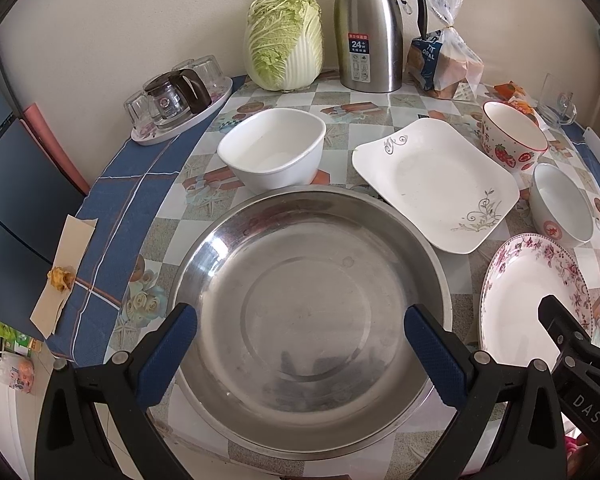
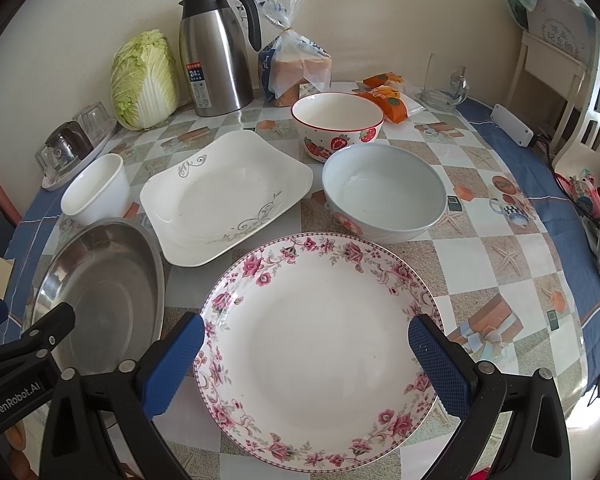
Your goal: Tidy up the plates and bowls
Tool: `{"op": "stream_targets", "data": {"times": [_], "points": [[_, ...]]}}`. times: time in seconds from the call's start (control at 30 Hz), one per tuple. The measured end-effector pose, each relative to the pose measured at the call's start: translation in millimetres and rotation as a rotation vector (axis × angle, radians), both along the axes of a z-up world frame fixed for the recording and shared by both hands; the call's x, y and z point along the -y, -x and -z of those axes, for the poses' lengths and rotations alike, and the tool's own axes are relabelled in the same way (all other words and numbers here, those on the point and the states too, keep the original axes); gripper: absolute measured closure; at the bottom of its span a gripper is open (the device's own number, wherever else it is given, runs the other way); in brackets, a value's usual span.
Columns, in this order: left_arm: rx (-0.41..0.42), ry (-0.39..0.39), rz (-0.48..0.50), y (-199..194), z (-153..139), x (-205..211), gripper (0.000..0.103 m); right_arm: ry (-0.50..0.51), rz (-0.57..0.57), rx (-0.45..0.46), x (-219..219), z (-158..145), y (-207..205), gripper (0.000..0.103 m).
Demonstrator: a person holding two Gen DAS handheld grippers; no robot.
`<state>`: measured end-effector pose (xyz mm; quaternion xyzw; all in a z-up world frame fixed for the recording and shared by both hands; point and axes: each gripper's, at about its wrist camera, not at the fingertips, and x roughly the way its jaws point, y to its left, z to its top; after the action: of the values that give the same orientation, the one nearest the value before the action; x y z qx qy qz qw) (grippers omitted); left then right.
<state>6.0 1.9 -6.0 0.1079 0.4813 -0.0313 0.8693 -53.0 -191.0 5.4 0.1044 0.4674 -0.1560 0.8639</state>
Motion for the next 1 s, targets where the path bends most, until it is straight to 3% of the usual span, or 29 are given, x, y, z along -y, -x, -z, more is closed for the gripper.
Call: {"op": "stream_targets", "data": {"times": [0.33,0.47,0.77,1.0], "points": [[0.000,0.002,0.000,0.0,-0.1,-0.1,0.000,0.002,-0.002,-0.002,-1.7,0.6,-1.0,0.000],[-0.007,0.039,-0.017,-3.3,0.6,-9.0,0.000,0.002,-0.009,-0.003,-3.9,0.8,-2.8,0.000],[0.000,0.154,-0.163,-18.8,9.2,-63.2,0.000,-0.061,-0.116,0.041,-20.5,1.0,-18.6,0.000],[0.066,0.242,-0.305,-23.5,16.2,-112.6,0.000,-0.144,-0.222,0.038,-44.1,10.4,-37.5,0.001]]}}
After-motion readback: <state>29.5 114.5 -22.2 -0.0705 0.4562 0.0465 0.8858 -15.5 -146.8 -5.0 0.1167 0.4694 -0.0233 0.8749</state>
